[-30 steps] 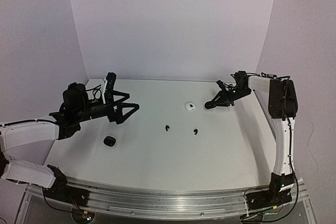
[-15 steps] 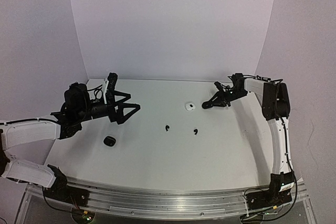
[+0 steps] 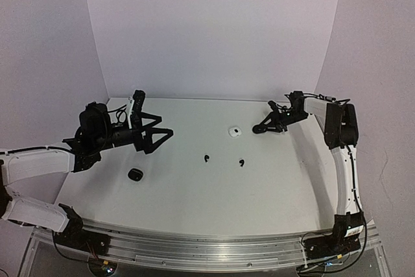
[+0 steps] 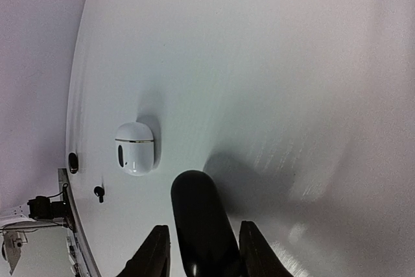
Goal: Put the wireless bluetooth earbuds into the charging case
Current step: Place the charging case at the corner of the board, then pick up the charging case from the center of the board.
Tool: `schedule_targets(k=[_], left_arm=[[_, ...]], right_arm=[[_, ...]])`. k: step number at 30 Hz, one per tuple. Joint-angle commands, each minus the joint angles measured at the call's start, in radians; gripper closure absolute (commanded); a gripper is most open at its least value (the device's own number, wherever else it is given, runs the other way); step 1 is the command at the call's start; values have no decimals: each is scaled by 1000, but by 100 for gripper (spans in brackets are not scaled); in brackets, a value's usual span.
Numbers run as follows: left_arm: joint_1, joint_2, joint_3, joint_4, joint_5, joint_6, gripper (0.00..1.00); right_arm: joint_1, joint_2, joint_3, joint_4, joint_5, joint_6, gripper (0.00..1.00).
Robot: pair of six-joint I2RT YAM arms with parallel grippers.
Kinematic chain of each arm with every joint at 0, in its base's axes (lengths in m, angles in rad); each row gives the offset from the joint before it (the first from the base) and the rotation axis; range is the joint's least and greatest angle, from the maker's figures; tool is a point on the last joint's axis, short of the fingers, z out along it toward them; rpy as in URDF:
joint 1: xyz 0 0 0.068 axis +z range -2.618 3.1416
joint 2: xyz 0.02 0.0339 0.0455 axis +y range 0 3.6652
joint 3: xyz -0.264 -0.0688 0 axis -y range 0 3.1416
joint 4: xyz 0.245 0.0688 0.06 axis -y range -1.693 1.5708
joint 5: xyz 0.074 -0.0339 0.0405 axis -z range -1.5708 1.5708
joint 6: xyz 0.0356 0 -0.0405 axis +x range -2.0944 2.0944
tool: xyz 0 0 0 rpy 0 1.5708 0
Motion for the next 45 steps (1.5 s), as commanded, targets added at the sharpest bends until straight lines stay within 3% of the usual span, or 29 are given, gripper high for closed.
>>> schedule_targets(k=[1, 9, 24, 26, 30, 31, 33, 36, 38, 42, 43, 45], left_arm=[[3, -7, 28, 36, 22, -7, 1], [3, -9, 28, 34, 27, -7, 1], [3, -19, 24, 24, 25, 8, 1], [3, -20, 22, 25, 25, 10, 1], [3, -17, 34, -31, 24, 57, 1], [3, -17, 48, -96, 20, 102, 1], [9, -23, 82, -258, 11, 237, 1], [85, -36, 142, -600, 152, 591, 0], [211, -16, 198, -815, 246, 861, 0], [453, 195, 426, -1401, 341, 1502, 0], [474, 264, 461, -1507, 321, 1602, 0], [500, 344, 497, -1559, 250, 1770, 0]], right_arm=[[-3, 56, 60, -16, 23, 3, 55], [-3, 53, 83, -16, 54, 9, 50], [-1, -117, -77, -13, 246, -34, 46], [-1, -126, -78, -12, 255, -39, 28], [-2, -143, -22, -12, 268, -22, 18], [-2, -155, -9, -11, 272, -17, 17], [-2, -195, 5, -10, 292, -11, 4], [5, -293, -11, -6, 338, -15, 2], [24, -367, -48, 0, 364, -38, 2], [110, -540, -180, 61, 424, -81, 2], [133, -585, -211, 81, 442, -85, 2], [193, -654, -274, 124, 479, -93, 2]])
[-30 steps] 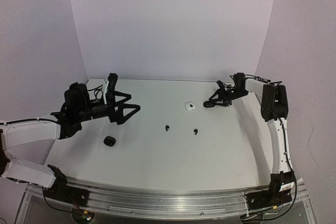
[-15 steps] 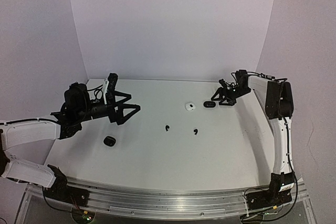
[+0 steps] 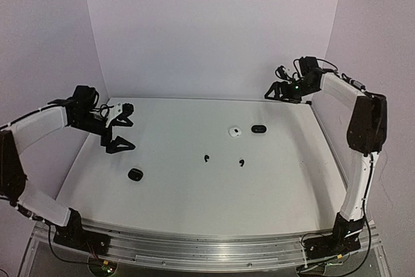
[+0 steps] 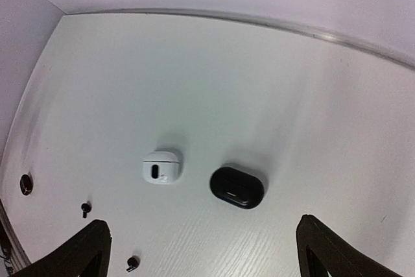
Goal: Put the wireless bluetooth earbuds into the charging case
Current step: Pick up the charging case from the center of the board.
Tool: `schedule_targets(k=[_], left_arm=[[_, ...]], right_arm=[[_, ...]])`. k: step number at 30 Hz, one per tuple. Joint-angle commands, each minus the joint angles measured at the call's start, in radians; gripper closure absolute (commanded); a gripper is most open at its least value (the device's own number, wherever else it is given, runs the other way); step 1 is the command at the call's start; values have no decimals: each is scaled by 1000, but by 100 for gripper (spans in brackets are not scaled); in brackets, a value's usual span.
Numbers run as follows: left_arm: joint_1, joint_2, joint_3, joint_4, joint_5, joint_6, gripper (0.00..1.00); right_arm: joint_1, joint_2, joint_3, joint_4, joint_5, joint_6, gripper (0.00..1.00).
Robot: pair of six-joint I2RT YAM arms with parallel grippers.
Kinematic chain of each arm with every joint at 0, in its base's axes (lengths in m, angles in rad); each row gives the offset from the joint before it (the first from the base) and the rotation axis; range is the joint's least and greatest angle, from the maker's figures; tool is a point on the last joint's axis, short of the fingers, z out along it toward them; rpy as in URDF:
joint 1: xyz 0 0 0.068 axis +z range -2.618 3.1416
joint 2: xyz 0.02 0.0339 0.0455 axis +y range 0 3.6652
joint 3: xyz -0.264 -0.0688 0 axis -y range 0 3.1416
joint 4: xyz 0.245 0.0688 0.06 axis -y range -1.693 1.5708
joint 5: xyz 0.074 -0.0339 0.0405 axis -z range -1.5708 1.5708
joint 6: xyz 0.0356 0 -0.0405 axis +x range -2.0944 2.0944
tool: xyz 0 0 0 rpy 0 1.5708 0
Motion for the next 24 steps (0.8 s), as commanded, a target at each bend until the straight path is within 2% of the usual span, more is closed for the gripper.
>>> schedule_targets(k=[1, 3, 6, 10, 20, 24], left_arm=[[68, 163, 77, -439, -24, 656, 0], [70, 181, 26, -363, -82, 799, 1], [69, 244, 4, -300, -83, 898, 1], [65, 350, 33, -252, -83, 917, 2], [27, 480, 15, -154, -132, 881, 6], [24, 533, 44, -168, -140, 868, 17]], right_arm=[[161, -203, -113, 98, 97, -45, 2], [220, -251, -150, 127, 135, -40, 2], [293, -307, -199, 168, 160, -8, 2], [374, -374, -266, 201, 204, 17, 2], [504, -432, -348, 228, 262, 58, 2], [526, -426, -348, 228, 271, 61, 2]])
